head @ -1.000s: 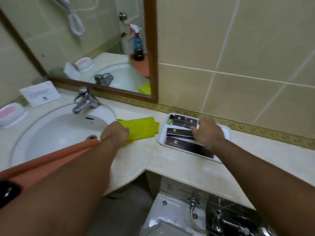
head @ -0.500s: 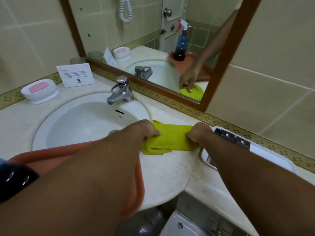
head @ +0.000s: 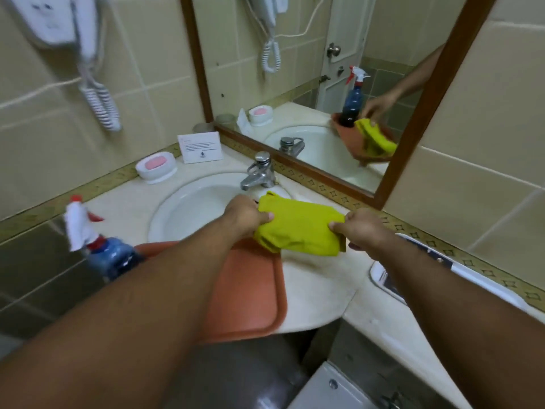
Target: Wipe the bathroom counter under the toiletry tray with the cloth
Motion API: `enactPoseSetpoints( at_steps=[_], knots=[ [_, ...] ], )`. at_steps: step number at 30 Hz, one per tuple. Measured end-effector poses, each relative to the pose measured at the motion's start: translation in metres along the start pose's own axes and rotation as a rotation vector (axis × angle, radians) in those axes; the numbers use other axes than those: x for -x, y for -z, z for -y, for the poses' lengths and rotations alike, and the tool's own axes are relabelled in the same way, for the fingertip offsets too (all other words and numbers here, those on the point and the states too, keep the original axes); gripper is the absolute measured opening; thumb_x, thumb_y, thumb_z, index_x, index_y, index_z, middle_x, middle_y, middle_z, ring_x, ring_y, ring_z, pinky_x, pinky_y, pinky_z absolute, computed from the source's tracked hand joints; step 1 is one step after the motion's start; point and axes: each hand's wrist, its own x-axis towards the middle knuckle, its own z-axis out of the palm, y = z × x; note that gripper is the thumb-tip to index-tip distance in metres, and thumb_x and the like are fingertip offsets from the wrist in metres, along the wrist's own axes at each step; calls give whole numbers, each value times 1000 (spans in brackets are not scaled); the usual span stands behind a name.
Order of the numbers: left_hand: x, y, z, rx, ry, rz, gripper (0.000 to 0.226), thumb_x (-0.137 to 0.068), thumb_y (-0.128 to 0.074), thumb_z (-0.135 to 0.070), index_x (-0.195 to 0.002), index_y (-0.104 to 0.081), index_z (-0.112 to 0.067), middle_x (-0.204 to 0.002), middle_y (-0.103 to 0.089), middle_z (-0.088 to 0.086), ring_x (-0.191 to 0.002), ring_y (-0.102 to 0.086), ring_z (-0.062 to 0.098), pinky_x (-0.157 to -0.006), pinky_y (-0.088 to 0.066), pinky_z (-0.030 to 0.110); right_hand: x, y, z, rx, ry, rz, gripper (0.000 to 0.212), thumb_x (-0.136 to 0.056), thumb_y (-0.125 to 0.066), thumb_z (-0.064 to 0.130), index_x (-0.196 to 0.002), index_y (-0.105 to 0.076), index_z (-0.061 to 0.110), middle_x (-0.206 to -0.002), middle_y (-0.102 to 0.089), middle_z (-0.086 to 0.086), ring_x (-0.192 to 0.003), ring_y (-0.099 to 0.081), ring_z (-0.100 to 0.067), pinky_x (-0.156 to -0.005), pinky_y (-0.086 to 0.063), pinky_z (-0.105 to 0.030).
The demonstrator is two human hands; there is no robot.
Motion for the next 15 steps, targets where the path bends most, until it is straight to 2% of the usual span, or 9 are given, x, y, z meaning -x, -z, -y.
enactPoseSetpoints(
  at_steps=[2,4,5,7,9,10,12,14,15],
  knots=[
    [32,30,18,138,13,-61,33,-81,-79,-30,-77,-65,0,-78,-63,27,-71,-64,33,-69,-53,47,24,-13,22,-49,44,49,43,-86,-74,26,-60,-43,12,-65,-45,-8,-57,-47,-19,-52,-45,-29],
    [59,54,45,163,71,-102,39,-81,-79,-30,-64,-54,-6,-70,-56,22,-67,-57,27,-72,-54,50,45,-35,37,-79,65,118,41,-84,-76,25,-63,-43,13,-68,-44,-9,-59,-46,-19,-50,-44,-27],
    [73,63,62,133,101,-117,41,-81,-79,-32,-62,-55,-4,-70,-58,23,-67,-59,30,-72,-54,48,55,-49,42,-70,72,153,37,-83,-77,24,-67,-46,12,-72,-46,-12,-61,-48,-20,-51,-45,-28],
    [94,68,96,70,166,-150,44,-83,-77,-33,-74,-65,8,-81,-67,31,-78,-66,41,-74,-52,44,71,-80,43,-10,92,208,33,-81,-78,26,-71,-51,9,-76,-51,-16,-69,-54,-27,-59,-51,-39],
    [113,64,135,25,221,-170,45,-85,-74,-30,-78,-66,13,-91,-68,35,-89,-67,45,-73,-49,41,84,-117,36,102,117,257,37,-80,-79,29,-65,-53,8,-77,-55,-18,-74,-57,-27,-72,-53,-46],
    [120,59,154,0,253,-172,44,-86,-73,-30,-76,-65,12,-92,-68,34,-90,-66,46,-70,-47,39,87,-136,29,142,115,275,39,-81,-78,31,-62,-51,10,-78,-56,-17,-75,-56,-25,-73,-52,-42],
    [126,49,183,-44,346,-157,42,-87,-72,-29,-87,-67,13,-96,-69,32,-93,-65,44,-70,-45,37,93,-166,14,233,105,306,38,-83,-75,31,-61,-49,12,-82,-59,-18,-76,-58,-25,-74,-50,-36],
    [132,41,199,-200,410,-138,38,-87,-70,-30,-102,-69,5,-104,-70,23,-98,-65,39,-77,-48,36,100,-176,2,305,60,281,22,-85,-67,25,-75,-63,6,-96,-69,-23,-88,-67,-33,-77,-52,-34],
    [137,39,202,-287,415,-158,35,-88,-68,-31,-105,-69,-1,-106,-70,18,-99,-65,35,-79,-50,35,105,-172,-1,323,49,226,22,-86,-62,22,-88,-68,1,-104,-71,-24,-96,-68,-36,-76,-51,-32]
  ],
)
